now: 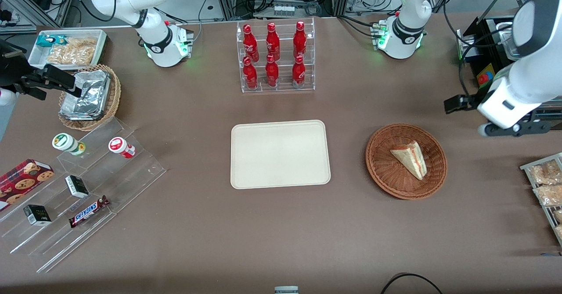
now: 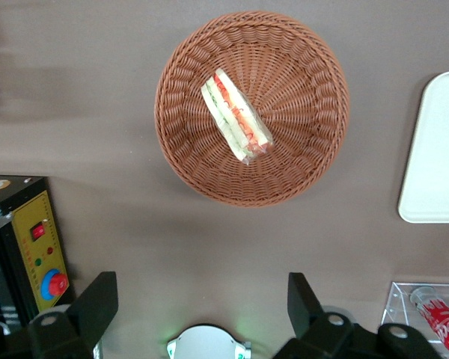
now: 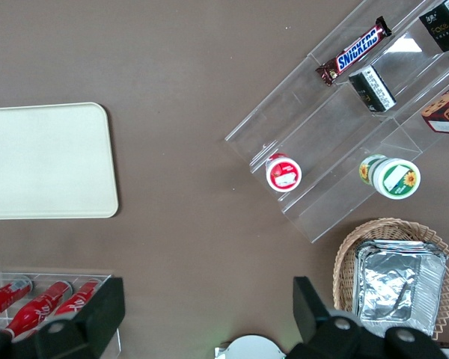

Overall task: Place sandwich from basket to tray
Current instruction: 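Move the open left gripper down over the sandwich in the wicker basket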

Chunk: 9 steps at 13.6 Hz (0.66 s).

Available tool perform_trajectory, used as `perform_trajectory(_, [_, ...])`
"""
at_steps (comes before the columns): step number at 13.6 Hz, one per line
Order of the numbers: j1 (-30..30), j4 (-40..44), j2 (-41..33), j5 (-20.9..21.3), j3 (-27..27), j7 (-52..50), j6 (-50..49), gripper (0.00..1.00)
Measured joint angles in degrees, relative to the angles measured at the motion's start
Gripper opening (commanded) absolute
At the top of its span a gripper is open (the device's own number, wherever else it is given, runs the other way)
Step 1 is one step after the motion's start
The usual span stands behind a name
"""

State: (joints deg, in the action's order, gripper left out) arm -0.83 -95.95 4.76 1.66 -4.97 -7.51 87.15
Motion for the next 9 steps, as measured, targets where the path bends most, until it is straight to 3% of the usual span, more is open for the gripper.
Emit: perform_trajectory(9, [0.0, -19.2, 0.7, 0.1, 0.0, 0.1, 23.4, 1.0])
